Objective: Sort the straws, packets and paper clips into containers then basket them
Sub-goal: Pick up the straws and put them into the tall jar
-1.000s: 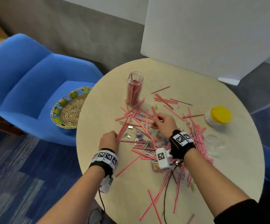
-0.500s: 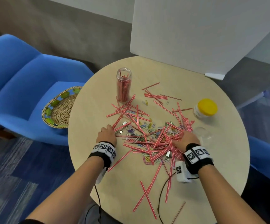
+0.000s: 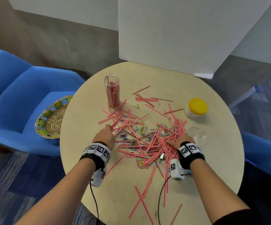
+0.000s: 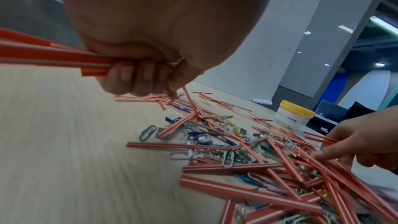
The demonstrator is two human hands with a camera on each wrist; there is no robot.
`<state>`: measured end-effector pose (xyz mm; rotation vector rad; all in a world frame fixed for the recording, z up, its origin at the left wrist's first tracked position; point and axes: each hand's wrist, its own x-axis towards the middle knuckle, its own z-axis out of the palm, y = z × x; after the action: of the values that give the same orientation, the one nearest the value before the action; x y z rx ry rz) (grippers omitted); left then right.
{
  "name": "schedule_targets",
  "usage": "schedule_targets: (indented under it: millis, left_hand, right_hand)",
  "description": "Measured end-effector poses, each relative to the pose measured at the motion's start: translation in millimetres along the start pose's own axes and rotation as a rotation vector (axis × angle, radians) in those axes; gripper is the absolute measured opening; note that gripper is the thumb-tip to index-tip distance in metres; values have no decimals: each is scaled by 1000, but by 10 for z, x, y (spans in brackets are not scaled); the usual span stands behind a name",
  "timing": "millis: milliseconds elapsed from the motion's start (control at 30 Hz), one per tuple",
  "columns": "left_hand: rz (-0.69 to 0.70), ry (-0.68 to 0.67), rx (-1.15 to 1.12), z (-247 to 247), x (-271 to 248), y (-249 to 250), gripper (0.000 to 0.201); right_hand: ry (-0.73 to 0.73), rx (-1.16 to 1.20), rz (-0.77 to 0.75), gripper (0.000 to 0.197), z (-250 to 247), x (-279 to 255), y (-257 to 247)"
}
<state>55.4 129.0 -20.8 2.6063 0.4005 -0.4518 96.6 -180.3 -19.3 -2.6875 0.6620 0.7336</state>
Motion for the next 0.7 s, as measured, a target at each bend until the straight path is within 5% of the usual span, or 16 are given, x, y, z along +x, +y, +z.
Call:
schedule_targets:
  millis: [167,367,500,567,700]
  left_hand:
    - [-25,8,-6,-76,20,118,24]
    - [5,12,23,-90,47,227,19]
    - [-13,-26,76,-64,56,258,22]
    - [-36,-54,95,-58,40,260,24]
    - [-65,-89,116,-52,8,260,31]
  right_hand:
    - [-74,46,34,53,-62,57,5]
    - [114,152,-5,54,-160,116,-36]
    - [32,118,-39,39,-192,154,-92]
    - [-3,21,-98,16,-192,160,-12]
    - [-62,95,-74,22,-230,162,36]
